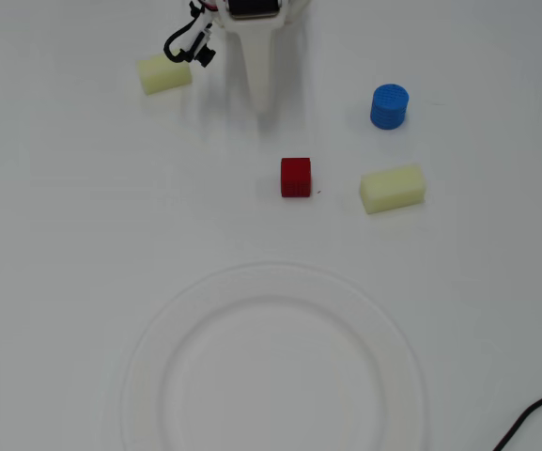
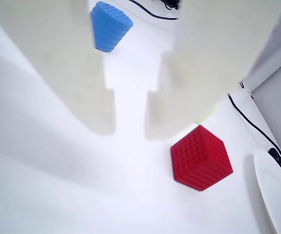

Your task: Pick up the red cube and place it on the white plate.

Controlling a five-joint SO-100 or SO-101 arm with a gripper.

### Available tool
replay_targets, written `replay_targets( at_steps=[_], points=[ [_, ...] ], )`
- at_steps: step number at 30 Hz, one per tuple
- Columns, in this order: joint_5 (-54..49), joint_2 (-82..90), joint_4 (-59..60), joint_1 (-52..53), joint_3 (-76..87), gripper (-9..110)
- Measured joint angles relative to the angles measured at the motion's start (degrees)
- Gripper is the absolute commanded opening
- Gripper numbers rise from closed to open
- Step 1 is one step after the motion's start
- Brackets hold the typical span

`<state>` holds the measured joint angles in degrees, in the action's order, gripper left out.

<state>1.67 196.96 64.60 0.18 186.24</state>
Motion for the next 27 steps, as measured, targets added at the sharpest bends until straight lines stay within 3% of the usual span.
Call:
replay_targets(
  at_steps=[27],
  points=[
    [2.4, 0.0, -3.0, 0.9, -0.4, 0]
  ],
)
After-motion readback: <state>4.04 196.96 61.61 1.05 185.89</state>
